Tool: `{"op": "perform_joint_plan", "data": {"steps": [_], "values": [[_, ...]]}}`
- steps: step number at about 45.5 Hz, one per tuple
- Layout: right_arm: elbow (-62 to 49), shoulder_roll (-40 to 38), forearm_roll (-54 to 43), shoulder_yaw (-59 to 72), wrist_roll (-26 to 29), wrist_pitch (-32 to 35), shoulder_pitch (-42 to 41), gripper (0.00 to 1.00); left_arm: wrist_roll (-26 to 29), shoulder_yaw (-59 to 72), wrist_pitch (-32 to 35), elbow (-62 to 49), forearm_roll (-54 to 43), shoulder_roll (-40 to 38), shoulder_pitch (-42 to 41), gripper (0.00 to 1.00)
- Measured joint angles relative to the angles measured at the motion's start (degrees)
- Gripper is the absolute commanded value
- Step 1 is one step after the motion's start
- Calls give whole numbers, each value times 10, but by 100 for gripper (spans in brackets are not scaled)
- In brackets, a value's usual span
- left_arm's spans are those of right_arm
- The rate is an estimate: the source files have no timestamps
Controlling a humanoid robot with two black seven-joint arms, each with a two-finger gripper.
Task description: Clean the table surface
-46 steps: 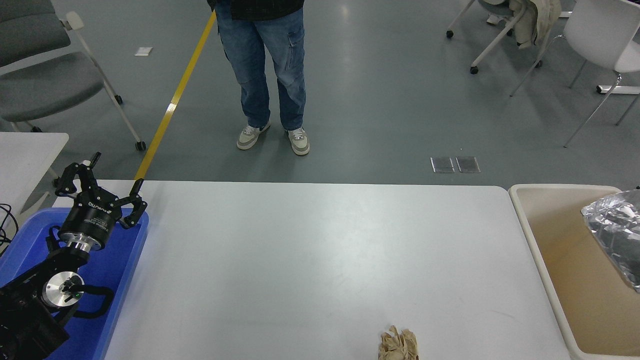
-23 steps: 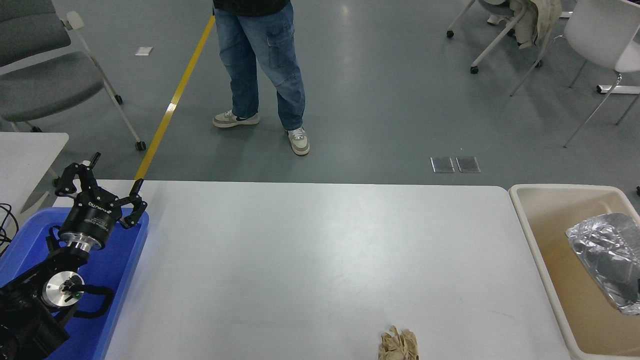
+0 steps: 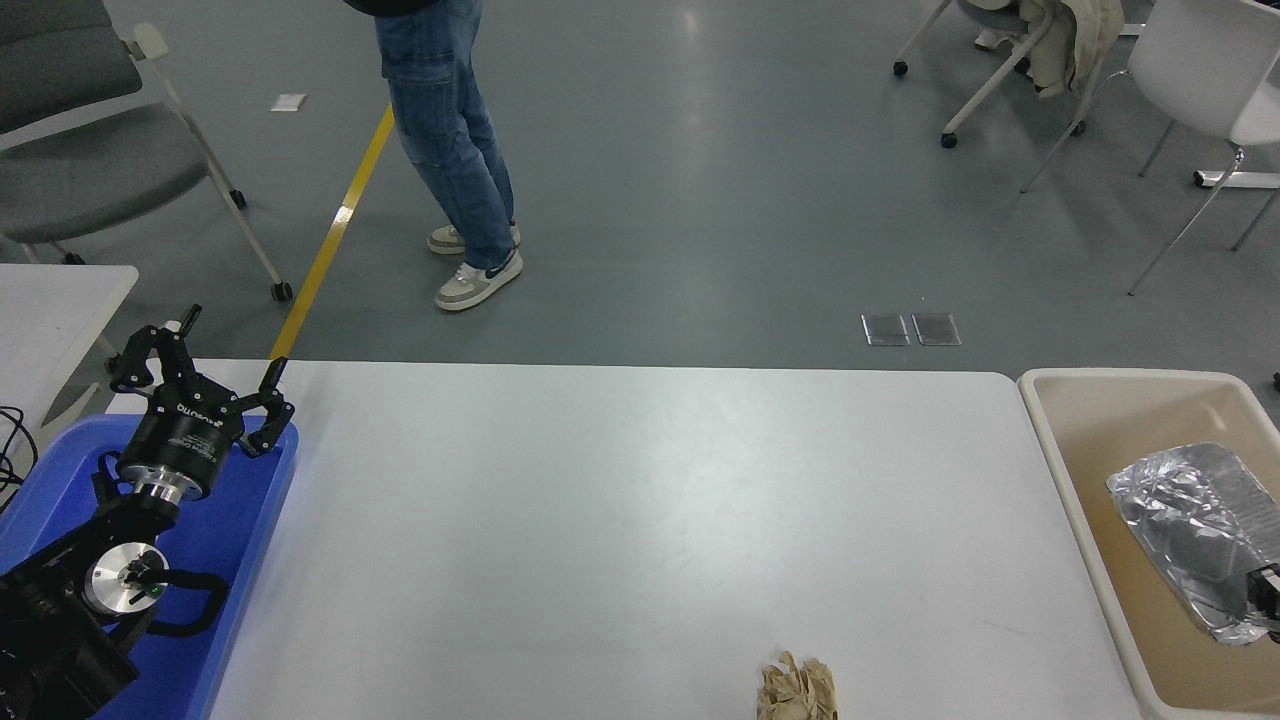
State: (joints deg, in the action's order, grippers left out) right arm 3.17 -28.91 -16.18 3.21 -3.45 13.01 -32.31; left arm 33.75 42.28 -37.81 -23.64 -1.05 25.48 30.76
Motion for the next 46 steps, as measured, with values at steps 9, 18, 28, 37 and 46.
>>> {"op": "perform_joint_plan", "data": {"steps": [9,18,28,37,46], "values": [[0,2,1,-1,0,-10,0,36,0,0,0,0,0,0,0,100],[0,2,6,-3,0,-29,0,68,0,0,0,0,0,0,0,100],[0,2,9,-7,0,-41,-4,97,0,0,0,0,0,0,0,100],[5,-1,10,-12,0,-41,-24,98,0,0,0,0,0,0,0,100],[6,-20,11,-69,0,-40,-77,98,0,0,0,0,0,0,0,100]]}}
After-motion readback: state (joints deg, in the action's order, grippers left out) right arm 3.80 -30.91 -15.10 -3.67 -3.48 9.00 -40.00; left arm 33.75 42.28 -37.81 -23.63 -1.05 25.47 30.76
